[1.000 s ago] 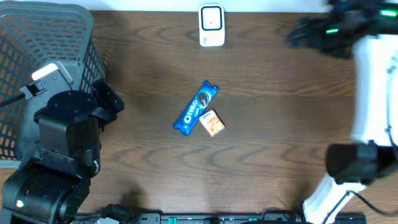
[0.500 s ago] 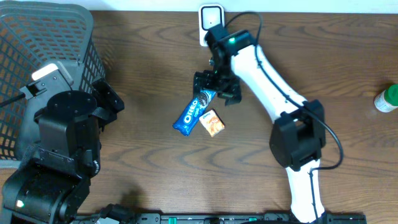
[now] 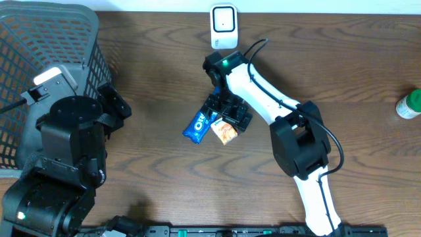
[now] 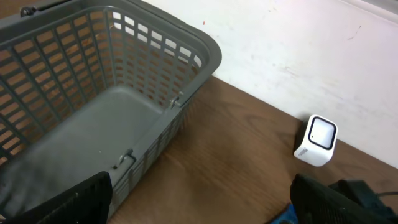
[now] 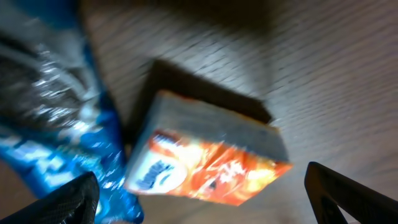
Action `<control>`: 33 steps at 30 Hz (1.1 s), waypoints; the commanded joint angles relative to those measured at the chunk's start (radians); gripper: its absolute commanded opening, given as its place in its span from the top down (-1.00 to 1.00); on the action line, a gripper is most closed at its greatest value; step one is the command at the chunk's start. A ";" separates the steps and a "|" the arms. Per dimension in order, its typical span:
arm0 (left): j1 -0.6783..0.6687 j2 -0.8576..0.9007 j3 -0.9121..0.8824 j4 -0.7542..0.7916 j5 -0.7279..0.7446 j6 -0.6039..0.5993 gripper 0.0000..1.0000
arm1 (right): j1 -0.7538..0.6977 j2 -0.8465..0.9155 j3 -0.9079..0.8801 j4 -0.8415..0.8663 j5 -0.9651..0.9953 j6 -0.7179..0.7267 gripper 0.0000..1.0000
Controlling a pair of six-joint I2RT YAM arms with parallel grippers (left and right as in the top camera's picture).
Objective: Scan the item barcode
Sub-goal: 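Reach the right gripper to the orange tissue pack and grasp it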
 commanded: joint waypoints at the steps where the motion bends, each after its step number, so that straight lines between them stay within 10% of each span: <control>1: 0.004 0.000 0.003 -0.003 -0.013 0.014 -0.83 | 0.015 0.000 -0.050 0.009 0.066 0.108 -0.98; 11: 0.004 0.000 0.003 -0.003 -0.013 0.014 -0.83 | 0.026 0.001 -0.354 0.300 0.071 0.209 -0.91; 15: 0.004 0.000 0.003 -0.003 -0.013 0.014 -0.83 | 0.024 0.000 -0.366 0.305 0.140 0.169 -0.47; 33: 0.004 0.000 0.003 -0.003 -0.013 0.014 -0.83 | -0.159 -0.074 -0.274 -0.146 -0.372 -0.750 -0.36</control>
